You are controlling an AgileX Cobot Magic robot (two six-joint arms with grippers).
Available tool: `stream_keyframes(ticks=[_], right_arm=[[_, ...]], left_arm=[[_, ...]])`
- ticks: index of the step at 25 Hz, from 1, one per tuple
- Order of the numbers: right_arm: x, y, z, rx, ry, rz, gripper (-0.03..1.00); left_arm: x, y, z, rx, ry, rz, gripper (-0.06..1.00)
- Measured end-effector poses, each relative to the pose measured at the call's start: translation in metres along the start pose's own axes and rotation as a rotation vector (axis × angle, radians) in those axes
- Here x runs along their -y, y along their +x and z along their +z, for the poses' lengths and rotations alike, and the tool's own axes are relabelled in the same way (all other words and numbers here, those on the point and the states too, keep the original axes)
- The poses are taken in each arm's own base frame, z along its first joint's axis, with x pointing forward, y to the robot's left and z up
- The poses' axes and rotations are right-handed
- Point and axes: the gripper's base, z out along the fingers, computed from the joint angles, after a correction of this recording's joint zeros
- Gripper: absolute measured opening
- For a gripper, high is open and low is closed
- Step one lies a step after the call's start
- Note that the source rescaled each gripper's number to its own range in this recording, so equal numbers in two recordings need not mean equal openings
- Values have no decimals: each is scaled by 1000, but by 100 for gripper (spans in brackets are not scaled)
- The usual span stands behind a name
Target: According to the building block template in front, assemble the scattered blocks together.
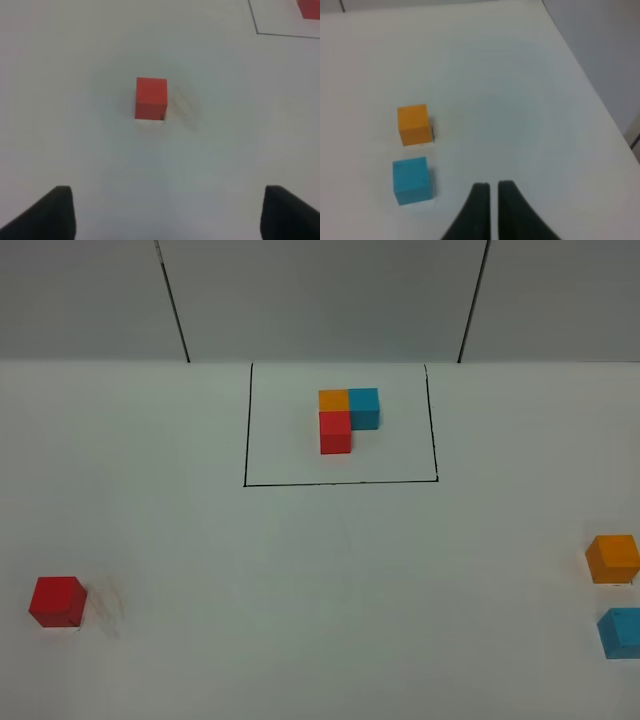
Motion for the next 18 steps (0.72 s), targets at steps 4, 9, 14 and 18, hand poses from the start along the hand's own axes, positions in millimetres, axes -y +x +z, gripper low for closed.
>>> stream_keyframes(ticks=[4, 9, 14, 18], right_arm=[[0, 0, 0, 0, 0, 0, 1], [0, 0, 0, 0, 0, 0, 1], [0, 0, 0, 0, 0, 0, 1], [0, 0, 0, 0, 0, 0, 1]], left_arm=[[-1, -6, -2, -3, -20, 6, 86], [1, -34, -15, 58, -15, 7, 86], [3, -78, -31, 101, -34, 31, 86], [5, -111, -26, 58, -48, 39, 86]])
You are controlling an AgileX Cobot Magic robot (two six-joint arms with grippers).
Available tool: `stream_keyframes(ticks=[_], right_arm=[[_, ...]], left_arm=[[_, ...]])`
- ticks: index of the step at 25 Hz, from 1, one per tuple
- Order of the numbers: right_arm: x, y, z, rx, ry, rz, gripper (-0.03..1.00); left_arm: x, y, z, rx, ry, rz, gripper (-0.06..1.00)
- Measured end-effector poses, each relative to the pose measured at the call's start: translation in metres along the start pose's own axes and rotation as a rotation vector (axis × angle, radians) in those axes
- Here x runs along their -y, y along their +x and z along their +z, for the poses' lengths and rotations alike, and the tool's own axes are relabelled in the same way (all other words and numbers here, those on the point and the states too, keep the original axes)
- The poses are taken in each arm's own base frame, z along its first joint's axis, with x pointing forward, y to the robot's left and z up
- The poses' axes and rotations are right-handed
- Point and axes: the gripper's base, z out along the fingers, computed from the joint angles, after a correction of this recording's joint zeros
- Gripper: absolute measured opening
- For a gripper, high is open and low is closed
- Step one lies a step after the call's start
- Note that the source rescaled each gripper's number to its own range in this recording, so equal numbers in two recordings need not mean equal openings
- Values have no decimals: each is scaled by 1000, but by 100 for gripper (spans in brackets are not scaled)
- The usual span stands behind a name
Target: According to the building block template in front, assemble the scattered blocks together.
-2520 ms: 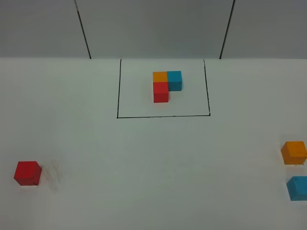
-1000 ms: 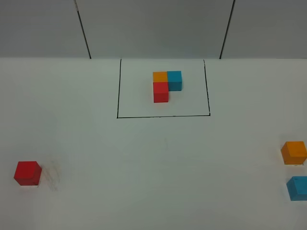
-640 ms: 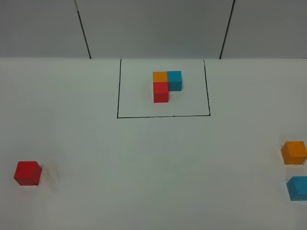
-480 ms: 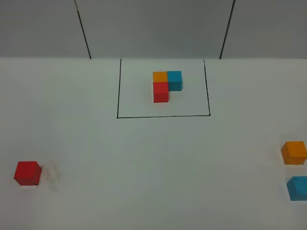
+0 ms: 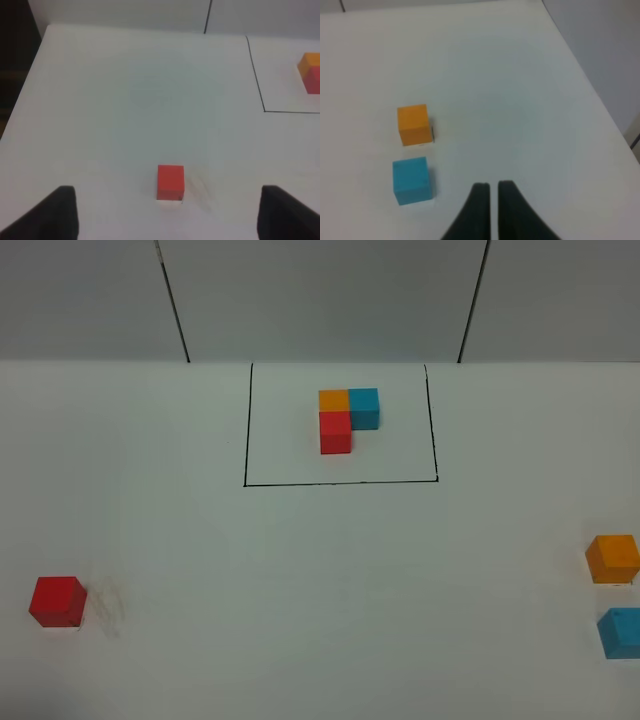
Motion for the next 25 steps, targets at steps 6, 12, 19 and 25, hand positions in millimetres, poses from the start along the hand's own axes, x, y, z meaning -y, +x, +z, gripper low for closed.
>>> stream_keyframes(ticks=[6, 12, 19, 25], right_arm=[[0, 0, 0, 0, 0, 0, 1], [0, 0, 0, 0, 0, 0, 1], [0, 0, 0, 0, 0, 0, 1], [0, 0, 0, 0, 0, 0, 1]], left_arm=[[2, -25, 37, -153, -9, 5, 86], [3, -33, 66, -266, -15, 5, 86], [1, -32, 93, -427, -78, -81, 86], [1, -30, 117, -562, -103, -87, 86]])
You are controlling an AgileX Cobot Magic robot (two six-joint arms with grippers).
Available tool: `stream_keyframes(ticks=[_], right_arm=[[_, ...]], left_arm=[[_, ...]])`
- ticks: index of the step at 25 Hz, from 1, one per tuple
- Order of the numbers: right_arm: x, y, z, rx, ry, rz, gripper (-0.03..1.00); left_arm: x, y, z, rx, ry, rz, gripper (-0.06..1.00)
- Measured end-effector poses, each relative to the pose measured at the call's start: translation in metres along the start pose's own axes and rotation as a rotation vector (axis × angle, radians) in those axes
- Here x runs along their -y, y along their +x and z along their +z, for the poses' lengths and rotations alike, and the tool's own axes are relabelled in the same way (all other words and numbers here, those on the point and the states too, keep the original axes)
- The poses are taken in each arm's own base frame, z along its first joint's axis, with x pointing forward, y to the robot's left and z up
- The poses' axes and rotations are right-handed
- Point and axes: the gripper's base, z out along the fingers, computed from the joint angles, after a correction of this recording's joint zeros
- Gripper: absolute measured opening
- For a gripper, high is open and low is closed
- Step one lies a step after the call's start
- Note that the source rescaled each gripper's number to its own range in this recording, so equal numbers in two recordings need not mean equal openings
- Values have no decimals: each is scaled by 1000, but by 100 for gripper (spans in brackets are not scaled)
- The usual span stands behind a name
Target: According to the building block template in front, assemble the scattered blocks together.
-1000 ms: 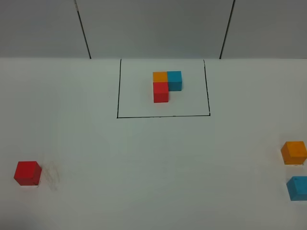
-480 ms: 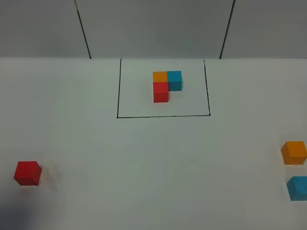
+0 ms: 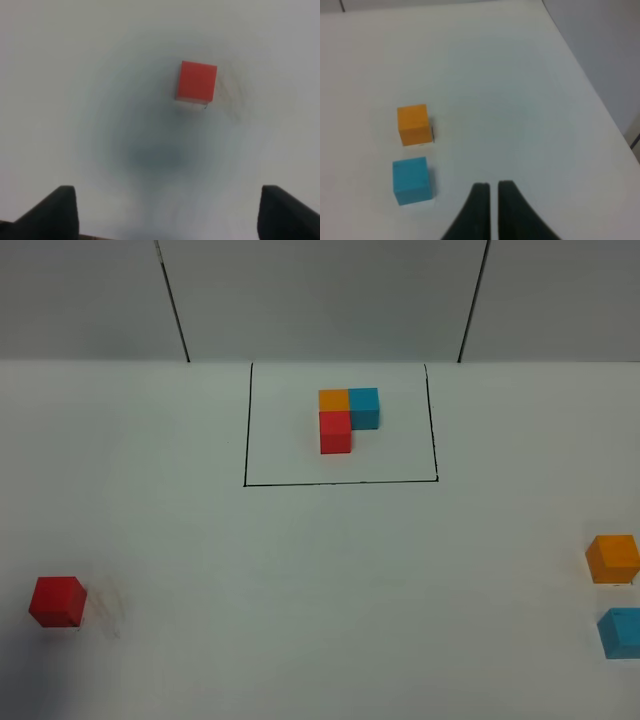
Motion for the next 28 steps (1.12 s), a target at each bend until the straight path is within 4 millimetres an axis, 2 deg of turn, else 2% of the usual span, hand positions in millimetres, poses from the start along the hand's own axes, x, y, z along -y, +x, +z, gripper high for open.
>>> stream_keyframes(ticks=[4, 8, 16, 28], right_arm=[[0, 0, 0, 0, 0, 0, 1], [0, 0, 0, 0, 0, 0, 1], [0, 0, 0, 0, 0, 0, 1], [0, 0, 0, 0, 0, 0, 1]], left_arm=[[2, -5, 14, -40, -6, 5, 86], [4, 0, 31, -76, 1, 9, 87], [5, 11, 65, -77, 8, 15, 99], [11, -5, 108, -178, -5, 26, 100]])
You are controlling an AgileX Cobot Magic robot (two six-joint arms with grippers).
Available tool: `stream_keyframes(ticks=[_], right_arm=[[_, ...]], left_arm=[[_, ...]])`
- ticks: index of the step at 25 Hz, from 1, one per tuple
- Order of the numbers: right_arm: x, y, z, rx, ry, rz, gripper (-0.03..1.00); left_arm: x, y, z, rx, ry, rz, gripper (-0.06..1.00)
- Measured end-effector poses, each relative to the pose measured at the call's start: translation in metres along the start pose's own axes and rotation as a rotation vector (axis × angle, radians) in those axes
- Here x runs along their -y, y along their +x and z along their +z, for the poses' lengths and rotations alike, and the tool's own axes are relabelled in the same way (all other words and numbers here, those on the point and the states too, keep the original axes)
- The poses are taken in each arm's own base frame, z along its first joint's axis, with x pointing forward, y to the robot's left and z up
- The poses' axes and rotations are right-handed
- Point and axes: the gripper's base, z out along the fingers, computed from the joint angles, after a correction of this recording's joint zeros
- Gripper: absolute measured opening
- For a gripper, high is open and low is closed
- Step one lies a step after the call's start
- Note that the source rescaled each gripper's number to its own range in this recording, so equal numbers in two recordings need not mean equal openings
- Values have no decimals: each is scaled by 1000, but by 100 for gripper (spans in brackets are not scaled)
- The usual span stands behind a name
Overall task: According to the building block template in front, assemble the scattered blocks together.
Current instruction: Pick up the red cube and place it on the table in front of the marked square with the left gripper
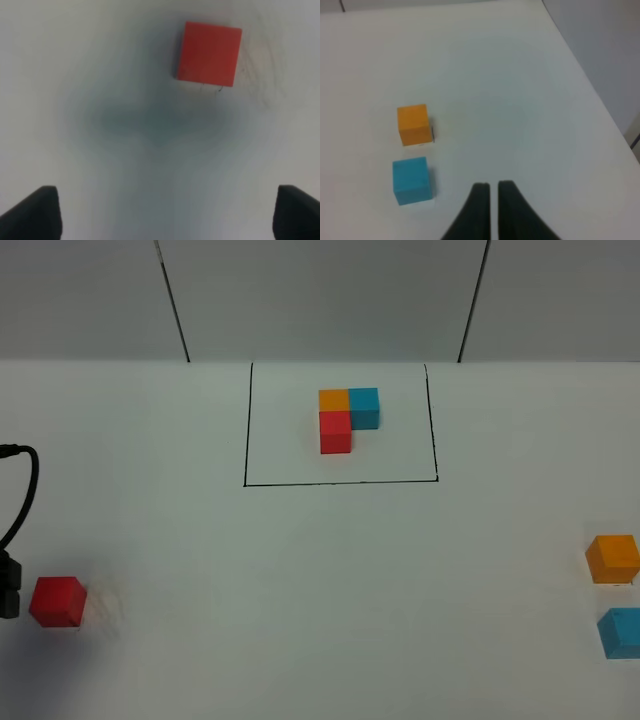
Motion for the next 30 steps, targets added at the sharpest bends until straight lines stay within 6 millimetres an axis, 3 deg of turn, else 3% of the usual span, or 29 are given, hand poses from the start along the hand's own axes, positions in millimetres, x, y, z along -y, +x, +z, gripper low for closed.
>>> stream_keyframes(ticks=[14, 30], right_arm=[[0, 0, 0, 0, 1, 0, 1], [0, 0, 0, 0, 1, 0, 1]], left_arm=[[7, -24, 54, -68, -3, 12, 100], [12, -37, 95, -69, 6, 34, 99]])
